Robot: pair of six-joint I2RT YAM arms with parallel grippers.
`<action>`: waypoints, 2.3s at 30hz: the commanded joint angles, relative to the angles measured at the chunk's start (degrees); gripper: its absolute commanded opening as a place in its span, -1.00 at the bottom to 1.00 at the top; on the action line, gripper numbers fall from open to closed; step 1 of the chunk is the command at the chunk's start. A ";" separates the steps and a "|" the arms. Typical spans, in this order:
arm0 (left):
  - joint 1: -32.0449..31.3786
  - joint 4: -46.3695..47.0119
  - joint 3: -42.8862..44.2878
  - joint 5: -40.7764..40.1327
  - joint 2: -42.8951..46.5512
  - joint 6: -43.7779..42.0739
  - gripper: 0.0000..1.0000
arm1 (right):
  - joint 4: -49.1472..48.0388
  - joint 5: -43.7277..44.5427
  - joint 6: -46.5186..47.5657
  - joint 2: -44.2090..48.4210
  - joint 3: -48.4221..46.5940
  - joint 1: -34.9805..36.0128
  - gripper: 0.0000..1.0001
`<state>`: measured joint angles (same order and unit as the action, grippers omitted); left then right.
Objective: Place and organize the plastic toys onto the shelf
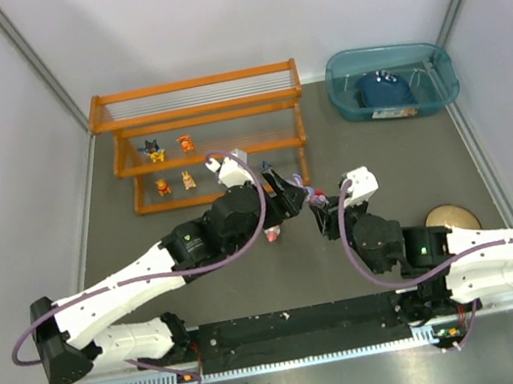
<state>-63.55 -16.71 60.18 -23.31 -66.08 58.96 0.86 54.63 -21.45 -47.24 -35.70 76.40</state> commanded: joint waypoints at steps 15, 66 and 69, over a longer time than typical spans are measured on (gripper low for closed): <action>-0.26 5.11 0.90 0.81 -3.09 3.71 0.41 | -2.45 -0.66 1.15 1.63 -0.68 1.65 -1.00; -0.26 5.46 0.55 3.80 -4.14 5.38 0.07 | -5.52 4.61 6.69 -0.66 -1.74 5.51 -1.00; -0.26 5.63 0.37 3.97 -4.14 5.29 0.02 | -5.43 4.69 6.51 -0.66 -1.65 5.60 -1.00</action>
<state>-63.59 -13.61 60.18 -19.75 -70.70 63.40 -2.09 58.22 -15.03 -48.71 -35.66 80.90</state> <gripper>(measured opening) 0.526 0.339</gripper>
